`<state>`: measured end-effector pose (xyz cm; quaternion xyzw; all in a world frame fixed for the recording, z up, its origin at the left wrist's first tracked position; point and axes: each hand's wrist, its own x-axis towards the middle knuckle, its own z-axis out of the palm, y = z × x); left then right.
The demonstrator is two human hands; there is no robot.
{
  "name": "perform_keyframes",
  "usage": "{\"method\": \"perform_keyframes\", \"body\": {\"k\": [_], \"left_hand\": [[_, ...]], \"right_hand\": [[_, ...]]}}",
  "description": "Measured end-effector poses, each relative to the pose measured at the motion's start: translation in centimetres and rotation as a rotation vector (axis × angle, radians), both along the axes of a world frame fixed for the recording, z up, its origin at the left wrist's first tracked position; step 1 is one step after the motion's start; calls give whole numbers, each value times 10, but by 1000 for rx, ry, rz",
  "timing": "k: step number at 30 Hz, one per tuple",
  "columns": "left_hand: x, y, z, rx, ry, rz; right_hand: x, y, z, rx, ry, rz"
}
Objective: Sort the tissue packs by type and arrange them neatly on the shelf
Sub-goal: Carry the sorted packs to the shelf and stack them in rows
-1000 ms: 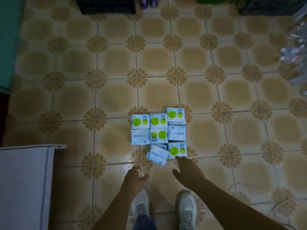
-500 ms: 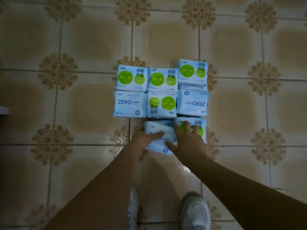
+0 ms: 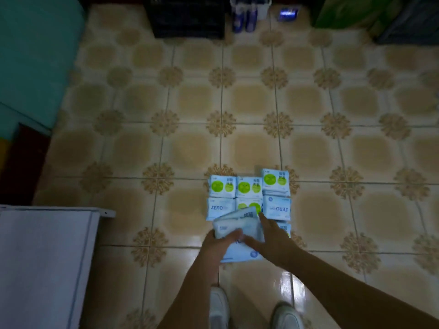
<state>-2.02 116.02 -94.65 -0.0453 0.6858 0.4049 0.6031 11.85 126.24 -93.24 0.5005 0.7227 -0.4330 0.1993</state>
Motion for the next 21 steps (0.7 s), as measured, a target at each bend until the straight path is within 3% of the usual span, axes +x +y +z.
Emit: {"method": "perform_keyframes", "body": {"k": [5,11,14,21], "left_hand": [[-36,25,226,224,-30,56],[-49,-3,489,402,113,231],[-33,-39,585,442,196,366],[9,-160,750,499,632,710]], "right_hand": [[-44,27,193,-72,325,-297],[-80,27,437,-2,598,-207],[-85,-8,548,-43,749,-184],[-102,-104,710,-198,935,184]]}}
